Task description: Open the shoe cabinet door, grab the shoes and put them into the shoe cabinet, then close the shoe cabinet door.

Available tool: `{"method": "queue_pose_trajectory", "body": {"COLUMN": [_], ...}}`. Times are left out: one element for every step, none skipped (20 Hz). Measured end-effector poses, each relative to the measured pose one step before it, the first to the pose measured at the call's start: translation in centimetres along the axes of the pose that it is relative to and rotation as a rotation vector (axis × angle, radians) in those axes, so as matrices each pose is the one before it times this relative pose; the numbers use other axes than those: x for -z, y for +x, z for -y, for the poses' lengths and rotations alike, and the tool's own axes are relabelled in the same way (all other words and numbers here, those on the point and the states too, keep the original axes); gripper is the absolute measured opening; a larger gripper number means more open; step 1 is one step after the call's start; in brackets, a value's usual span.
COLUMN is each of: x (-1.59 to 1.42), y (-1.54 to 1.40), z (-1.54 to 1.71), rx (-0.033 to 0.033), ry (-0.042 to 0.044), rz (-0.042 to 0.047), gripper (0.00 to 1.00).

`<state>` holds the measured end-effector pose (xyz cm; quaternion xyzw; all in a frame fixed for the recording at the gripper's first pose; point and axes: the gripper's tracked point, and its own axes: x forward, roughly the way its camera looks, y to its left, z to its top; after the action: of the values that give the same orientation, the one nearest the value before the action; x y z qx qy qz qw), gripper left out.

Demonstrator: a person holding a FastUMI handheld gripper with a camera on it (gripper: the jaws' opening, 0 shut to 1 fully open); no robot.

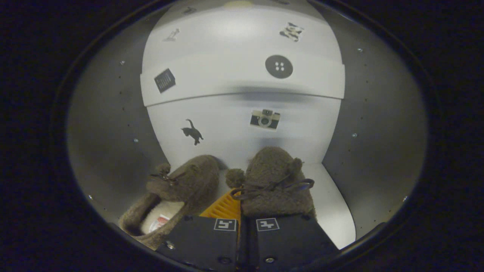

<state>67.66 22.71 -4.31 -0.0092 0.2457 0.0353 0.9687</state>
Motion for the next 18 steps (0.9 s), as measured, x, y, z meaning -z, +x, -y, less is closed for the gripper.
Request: {"method": "queue_pose_trajectory", "body": {"x": [0.412, -0.107, -0.063, 0.038, -0.041, -0.12, -0.138, 0.103, 0.036, 0.167, -0.106, -0.241, -0.11, 0.25, 0.257, 0.031, -0.101, 0.076], "y": [0.326, -0.097, 0.247, -0.169, -0.117, -0.309, -0.405, -0.457, -0.691, -0.409, -0.586, -0.798, -0.737, -0.795, -0.715, -0.855, -1.112, -1.141], "z": [-0.123, -0.063, 0.143, -0.056, 0.1, -0.139, -0.065, -0.264, -0.289, -0.28, -0.051, -0.08, 0.106, -0.106, 0.03, 0.165, 0.244, -0.095], "rx": [-0.00595, 0.00688, 0.00355, 0.00273, 0.00624, -0.00534, -0.00167, -0.01416, -0.0084, -0.00938, 0.00196, 0.00626, 0.01377, -0.00387, 0.00647, 0.00576, 0.00892, -0.00528], "ry": [-0.0081, -0.00786, -0.00849, 0.0014, 0.00624, 0.00762, 0.01032, 0.01172, 0.01116, -0.00449, -0.01214, -0.0078, -0.01334, -0.01234, -0.00628, -0.00652, -0.00119, -0.00148], "rz": [-0.02464, 0.00402, -0.0008, -0.00184, 0.00064, 0.01175, 0.00779, 0.00262, 0.00691, 0.00655, 0.01119, 0.02021, 0.00943, 0.00758, 0.00845, 0.01614, 0.02457, 0.01905], "gripper": [0.07, 0.07, 0.07, 0.08, 0.09, 0.1, 0.12, 0.15, 0.22, 0.29, 0.41, 0.53, 0.55, 0.59, 0.63, 0.68, 0.72, 0.76]}}
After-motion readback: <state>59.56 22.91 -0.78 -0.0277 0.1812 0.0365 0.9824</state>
